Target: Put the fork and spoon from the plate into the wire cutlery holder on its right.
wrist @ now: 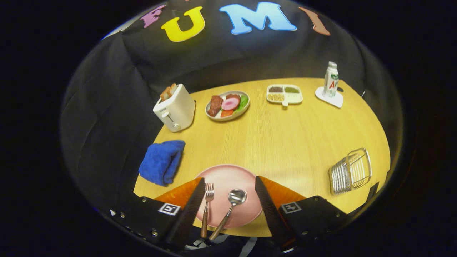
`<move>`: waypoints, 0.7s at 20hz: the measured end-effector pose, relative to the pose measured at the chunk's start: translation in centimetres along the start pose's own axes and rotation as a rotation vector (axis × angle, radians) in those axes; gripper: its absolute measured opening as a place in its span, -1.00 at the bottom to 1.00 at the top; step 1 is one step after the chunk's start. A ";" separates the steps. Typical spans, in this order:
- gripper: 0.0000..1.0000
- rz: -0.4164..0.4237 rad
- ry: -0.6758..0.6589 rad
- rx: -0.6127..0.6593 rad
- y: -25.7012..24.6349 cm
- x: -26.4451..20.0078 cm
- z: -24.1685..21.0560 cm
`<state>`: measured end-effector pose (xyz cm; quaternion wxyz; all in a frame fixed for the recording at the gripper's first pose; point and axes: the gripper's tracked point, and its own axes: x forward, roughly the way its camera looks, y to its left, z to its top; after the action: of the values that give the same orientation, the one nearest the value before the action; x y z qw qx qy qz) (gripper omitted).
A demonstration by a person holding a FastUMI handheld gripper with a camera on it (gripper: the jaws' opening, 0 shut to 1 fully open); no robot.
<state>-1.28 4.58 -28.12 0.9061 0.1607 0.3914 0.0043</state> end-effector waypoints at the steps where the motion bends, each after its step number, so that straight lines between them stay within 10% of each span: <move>1: 0.49 0.005 0.045 0.028 0.1 0.6 -1.2; 13: 0.48 -0.047 0.301 0.112 1.1 5.3 -9.5; 14: 0.17 -0.067 0.314 0.126 0.9 5.7 -10.1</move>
<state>-4.35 9.07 -38.40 0.8215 0.2012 0.5329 -0.0254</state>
